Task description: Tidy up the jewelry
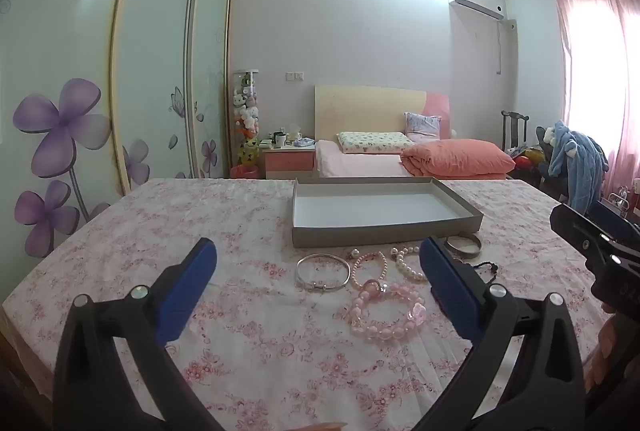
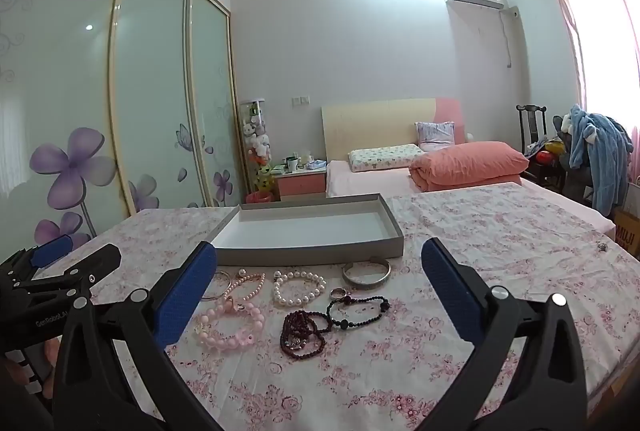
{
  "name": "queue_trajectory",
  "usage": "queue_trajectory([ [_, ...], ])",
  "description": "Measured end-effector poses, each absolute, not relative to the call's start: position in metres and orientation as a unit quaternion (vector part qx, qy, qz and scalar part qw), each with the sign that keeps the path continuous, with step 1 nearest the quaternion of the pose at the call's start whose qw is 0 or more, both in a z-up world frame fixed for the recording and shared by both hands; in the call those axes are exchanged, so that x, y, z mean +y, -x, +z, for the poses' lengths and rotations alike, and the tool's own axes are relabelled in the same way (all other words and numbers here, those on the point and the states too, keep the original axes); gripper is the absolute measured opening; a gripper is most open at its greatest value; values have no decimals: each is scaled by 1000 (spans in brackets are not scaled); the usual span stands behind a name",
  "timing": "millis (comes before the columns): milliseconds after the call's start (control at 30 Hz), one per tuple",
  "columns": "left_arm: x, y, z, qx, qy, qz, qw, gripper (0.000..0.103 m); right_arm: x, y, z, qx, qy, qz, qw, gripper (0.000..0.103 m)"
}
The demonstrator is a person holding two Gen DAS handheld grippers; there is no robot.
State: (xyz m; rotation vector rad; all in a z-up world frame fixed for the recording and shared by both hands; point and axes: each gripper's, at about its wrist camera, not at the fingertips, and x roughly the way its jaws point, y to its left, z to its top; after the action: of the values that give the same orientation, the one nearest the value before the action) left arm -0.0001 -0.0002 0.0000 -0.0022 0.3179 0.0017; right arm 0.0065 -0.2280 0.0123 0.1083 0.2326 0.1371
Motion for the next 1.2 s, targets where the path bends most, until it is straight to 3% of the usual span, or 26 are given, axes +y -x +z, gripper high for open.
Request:
queue_trajectory([
  [1200, 0, -1, 0, 166, 3, 0, 986, 99, -229, -8, 9, 120, -57, 69, 989, 101],
])
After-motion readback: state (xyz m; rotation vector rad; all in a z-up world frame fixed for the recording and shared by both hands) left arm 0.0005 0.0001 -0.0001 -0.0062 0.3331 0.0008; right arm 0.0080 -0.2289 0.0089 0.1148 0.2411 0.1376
